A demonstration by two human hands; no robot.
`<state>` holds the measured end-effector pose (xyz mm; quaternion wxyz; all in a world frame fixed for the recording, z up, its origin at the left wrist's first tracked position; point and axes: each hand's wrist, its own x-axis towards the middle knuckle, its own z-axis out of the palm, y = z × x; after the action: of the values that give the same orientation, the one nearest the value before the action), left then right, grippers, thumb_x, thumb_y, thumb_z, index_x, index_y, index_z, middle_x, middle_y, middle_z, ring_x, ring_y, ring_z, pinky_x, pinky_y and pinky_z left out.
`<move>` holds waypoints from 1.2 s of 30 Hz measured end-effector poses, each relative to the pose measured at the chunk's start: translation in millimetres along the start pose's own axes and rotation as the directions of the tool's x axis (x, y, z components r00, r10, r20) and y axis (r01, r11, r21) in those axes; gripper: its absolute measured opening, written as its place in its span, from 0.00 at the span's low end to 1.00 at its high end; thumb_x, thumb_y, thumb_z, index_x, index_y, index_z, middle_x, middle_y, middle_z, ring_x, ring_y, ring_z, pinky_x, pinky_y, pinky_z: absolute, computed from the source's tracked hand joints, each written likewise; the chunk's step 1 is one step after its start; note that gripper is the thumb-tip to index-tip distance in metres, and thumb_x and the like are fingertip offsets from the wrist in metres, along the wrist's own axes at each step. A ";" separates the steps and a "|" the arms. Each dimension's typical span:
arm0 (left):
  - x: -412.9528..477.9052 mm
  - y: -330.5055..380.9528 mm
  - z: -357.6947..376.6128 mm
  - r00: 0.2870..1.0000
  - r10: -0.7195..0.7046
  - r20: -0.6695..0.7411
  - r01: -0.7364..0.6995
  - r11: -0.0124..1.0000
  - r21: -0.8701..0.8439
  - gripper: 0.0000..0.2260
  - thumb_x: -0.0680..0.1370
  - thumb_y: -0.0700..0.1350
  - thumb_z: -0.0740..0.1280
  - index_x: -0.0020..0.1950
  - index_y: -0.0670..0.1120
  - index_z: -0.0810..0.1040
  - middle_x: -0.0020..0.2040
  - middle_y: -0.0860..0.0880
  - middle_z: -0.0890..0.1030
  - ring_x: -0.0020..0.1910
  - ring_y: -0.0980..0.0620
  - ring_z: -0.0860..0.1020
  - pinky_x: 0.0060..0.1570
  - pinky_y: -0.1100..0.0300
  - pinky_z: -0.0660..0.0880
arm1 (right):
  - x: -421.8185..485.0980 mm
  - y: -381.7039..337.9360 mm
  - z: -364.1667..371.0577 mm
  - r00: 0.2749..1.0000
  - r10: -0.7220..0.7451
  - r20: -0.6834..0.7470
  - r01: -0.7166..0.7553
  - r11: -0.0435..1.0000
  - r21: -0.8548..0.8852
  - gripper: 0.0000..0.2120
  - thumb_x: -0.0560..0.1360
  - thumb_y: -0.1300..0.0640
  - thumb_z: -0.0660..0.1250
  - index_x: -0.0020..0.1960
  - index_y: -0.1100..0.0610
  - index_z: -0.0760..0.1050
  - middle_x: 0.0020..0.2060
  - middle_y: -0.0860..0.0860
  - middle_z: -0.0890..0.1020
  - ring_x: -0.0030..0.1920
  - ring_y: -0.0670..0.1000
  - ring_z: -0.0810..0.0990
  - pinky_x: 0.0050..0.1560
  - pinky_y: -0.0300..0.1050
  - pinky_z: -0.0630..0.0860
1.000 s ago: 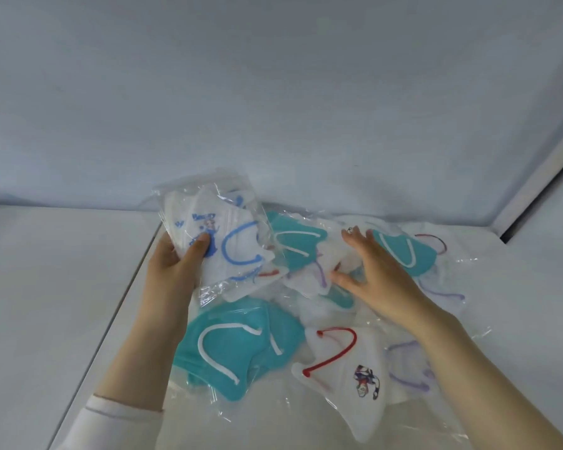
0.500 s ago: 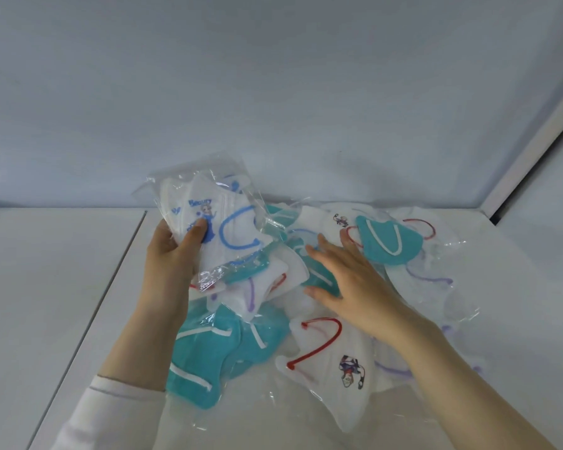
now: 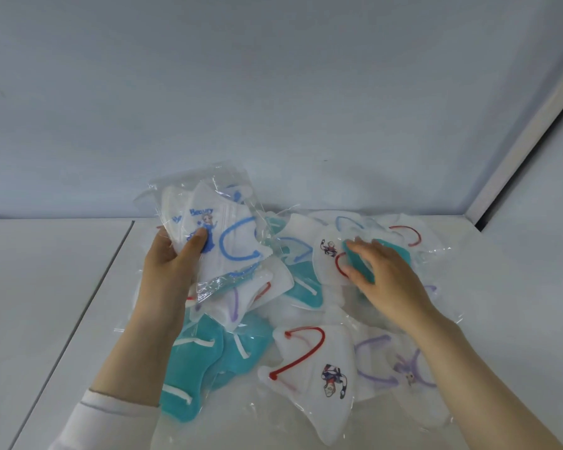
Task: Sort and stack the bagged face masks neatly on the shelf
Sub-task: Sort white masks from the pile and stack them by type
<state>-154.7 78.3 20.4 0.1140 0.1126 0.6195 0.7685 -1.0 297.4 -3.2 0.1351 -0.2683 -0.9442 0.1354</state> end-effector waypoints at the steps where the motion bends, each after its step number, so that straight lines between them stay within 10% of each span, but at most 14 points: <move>1: -0.2 -0.3 2.7 1.000 0.001 0.007 -0.001 1.000 -0.001 0.04 0.79 0.42 0.64 0.51 0.50 0.76 0.42 0.51 0.82 0.36 0.55 0.81 0.30 0.63 0.76 | -1.3 4.8 2.0 0.997 0.028 0.068 -0.025 0.998 -0.051 0.22 0.79 0.44 0.56 0.71 0.48 0.65 0.72 0.46 0.64 0.73 0.50 0.61 0.69 0.45 0.62; 12: 3.4 -7.3 32.7 0.997 -0.040 0.060 0.033 0.993 0.109 0.09 0.78 0.45 0.65 0.58 0.47 0.76 0.51 0.46 0.83 0.48 0.45 0.82 0.50 0.49 0.79 | 16.3 20.9 -2.6 0.984 0.072 -0.164 -0.055 0.993 0.104 0.13 0.75 0.47 0.64 0.55 0.54 0.77 0.53 0.49 0.79 0.56 0.52 0.74 0.54 0.45 0.72; 21: 17.5 -4.8 22.1 0.999 -0.048 0.000 0.047 0.989 0.140 0.07 0.78 0.44 0.66 0.55 0.47 0.77 0.51 0.45 0.83 0.50 0.43 0.81 0.55 0.44 0.77 | 116.3 -33.9 30.6 0.990 0.074 0.116 -0.046 0.973 -0.226 0.30 0.70 0.35 0.64 0.60 0.58 0.73 0.56 0.54 0.79 0.58 0.59 0.72 0.56 0.48 0.65; 29: 16.8 -0.2 -15.9 0.994 -0.011 -0.110 0.024 0.992 0.123 0.03 0.78 0.42 0.66 0.50 0.48 0.76 0.47 0.46 0.82 0.50 0.41 0.81 0.55 0.44 0.77 | 127.7 -31.8 -5.9 0.977 0.213 -0.010 -0.176 0.832 0.527 0.11 0.72 0.56 0.71 0.52 0.59 0.79 0.49 0.52 0.82 0.49 0.50 0.78 0.52 0.41 0.70; 36: 13.3 3.3 -7.1 0.996 -0.011 -0.084 0.021 0.993 0.116 0.03 0.78 0.42 0.66 0.51 0.48 0.76 0.49 0.43 0.82 0.51 0.40 0.81 0.56 0.42 0.76 | 100.7 -40.8 -67.7 0.924 0.235 -0.302 0.120 0.574 0.810 0.07 0.73 0.59 0.69 0.39 0.52 0.73 0.37 0.48 0.78 0.35 0.43 0.77 0.40 0.38 0.76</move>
<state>-169.7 75.2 22.6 0.0872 0.0820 0.6685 0.7340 -80.4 331.1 91.4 0.4177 -0.2275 -0.7203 0.5050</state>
